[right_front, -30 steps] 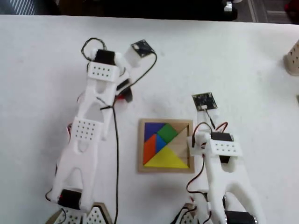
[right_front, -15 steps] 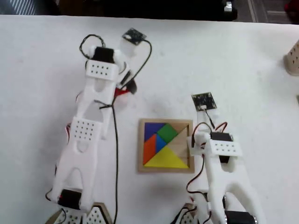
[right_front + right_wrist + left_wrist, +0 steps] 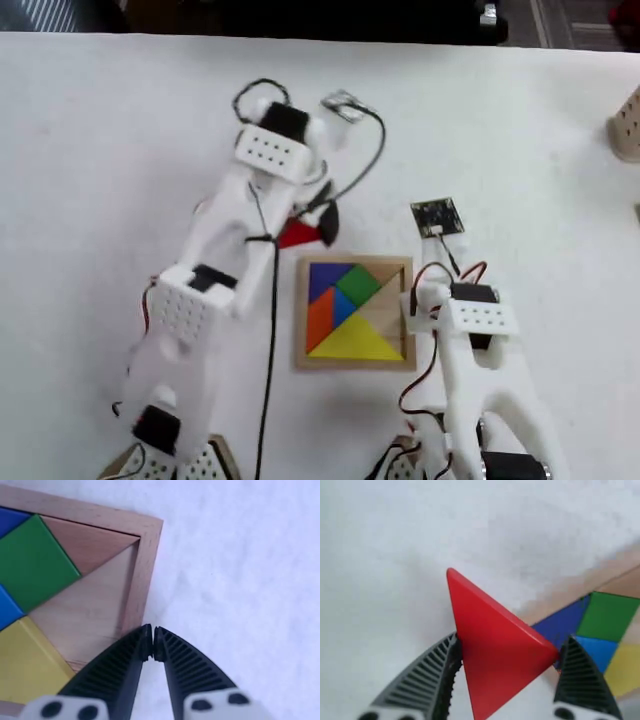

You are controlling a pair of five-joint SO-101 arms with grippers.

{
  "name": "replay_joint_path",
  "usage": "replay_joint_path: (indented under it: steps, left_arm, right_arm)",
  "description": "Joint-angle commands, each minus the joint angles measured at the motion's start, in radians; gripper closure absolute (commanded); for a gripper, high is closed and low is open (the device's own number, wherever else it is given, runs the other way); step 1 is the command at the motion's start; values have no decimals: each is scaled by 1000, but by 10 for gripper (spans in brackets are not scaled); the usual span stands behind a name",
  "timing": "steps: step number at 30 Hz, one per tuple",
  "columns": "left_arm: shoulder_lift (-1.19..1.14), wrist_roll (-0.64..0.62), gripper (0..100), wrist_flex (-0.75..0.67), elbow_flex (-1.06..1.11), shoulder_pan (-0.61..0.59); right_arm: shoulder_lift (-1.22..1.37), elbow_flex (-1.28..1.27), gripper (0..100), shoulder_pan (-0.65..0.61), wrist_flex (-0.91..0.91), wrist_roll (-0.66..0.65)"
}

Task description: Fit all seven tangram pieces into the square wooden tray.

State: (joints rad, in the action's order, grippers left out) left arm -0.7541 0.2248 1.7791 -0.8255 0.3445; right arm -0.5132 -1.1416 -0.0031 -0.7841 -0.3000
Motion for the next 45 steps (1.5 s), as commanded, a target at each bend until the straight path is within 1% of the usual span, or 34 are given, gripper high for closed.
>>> replay_joint_path:
  steps: [1,5,8,10,15,19,23,28,32,35,40,42,45]
  left_arm:
    - [148,-11,793,6,84,96]
    - [159,-15,793,-6,158,171]
    - [162,-15,797,-72,227,214]
    - [165,-17,797,-123,272,226]
    - [170,-26,797,-236,359,219]
    - [170,-97,797,-322,416,197]
    - [171,-124,797,-414,485,188]
    - [173,-157,797,-508,557,189]
    - [188,-153,797,-520,583,196]
    - [277,-152,793,-575,674,196]
    - [530,-150,784,-792,1002,213]
    - [618,-150,749,-842,1102,213]
    - [694,-150,688,-858,1191,216]
  right_arm:
    - [1,31,981,-5,18,-23]
    - [-8,31,981,21,18,-23]
    - [-8,37,981,82,27,-18]
    - [-10,48,981,120,39,35]
    - [-8,77,981,232,58,110]
    - [-8,84,981,295,91,192]
    - [-8,86,981,349,120,255]
    - [1,109,981,390,133,339]
    - [1,109,981,390,133,338]
    - [1,107,981,390,133,338]
    - [1,107,981,381,133,336]
    - [1,106,981,372,131,336]
    - [2,106,981,369,131,336]
